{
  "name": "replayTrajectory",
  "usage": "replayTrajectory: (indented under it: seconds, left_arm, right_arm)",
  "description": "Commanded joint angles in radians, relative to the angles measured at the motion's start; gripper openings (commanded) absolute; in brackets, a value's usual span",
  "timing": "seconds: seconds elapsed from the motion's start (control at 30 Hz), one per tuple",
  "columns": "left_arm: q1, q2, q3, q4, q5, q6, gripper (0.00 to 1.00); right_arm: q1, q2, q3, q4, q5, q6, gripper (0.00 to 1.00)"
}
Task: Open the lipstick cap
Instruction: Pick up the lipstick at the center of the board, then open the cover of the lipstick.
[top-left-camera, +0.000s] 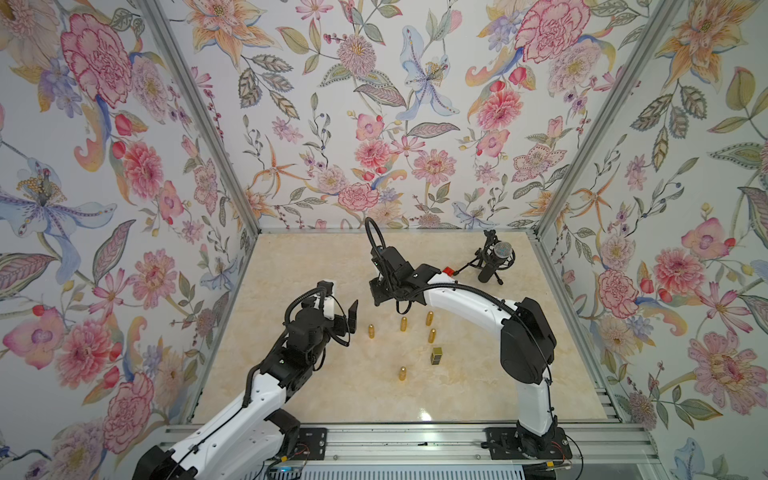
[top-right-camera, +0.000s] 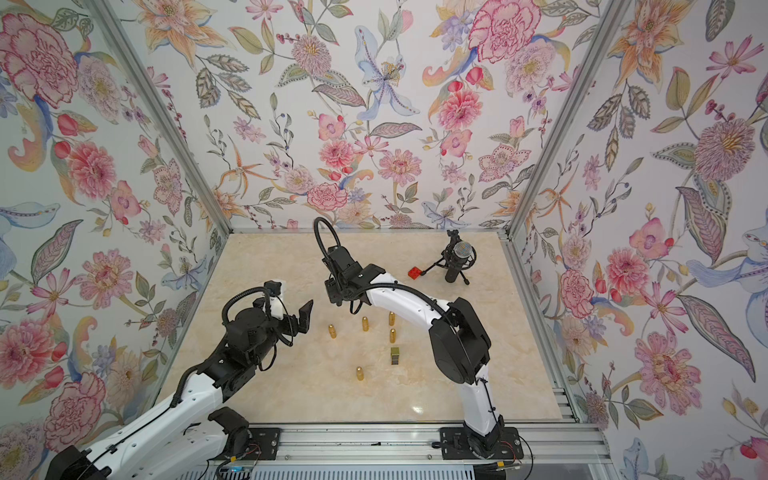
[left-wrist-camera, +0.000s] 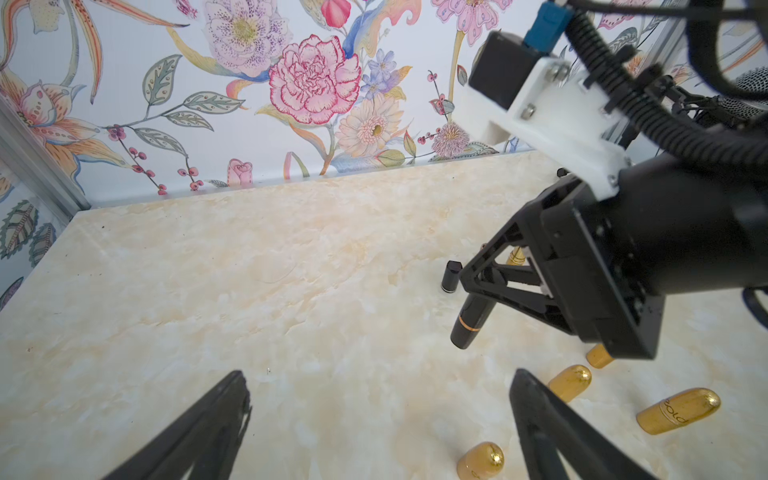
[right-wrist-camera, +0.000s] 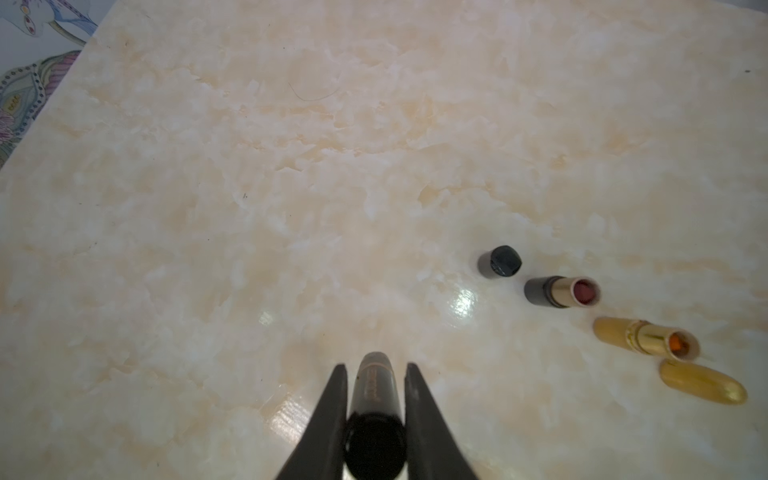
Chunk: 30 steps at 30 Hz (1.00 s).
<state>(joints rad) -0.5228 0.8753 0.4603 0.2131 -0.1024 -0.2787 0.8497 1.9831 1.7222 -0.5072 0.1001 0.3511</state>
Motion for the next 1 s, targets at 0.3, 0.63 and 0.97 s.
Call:
replayTrajectory:
  seconds: [0.3,0.63,0.97]
  left_arm:
    - [-0.097,0.213,0.024,0.234,0.348,0.265,0.94]
    - [-0.120,0.381,0.067,0.403,0.427,0.272,0.77]
    - [-0.120,0.373,0.029,0.502,0.455,0.268,0.60]
  right_arm:
    - [-0.059,-0.228,0.023,-0.250,-0.189,0.081,0.24]
    - [-0.067,-0.319,-0.030,-0.282,-0.292,0.125,0.24]
    - [-0.062,-0.331,-0.038,-0.281,-0.322,0.143,0.24]
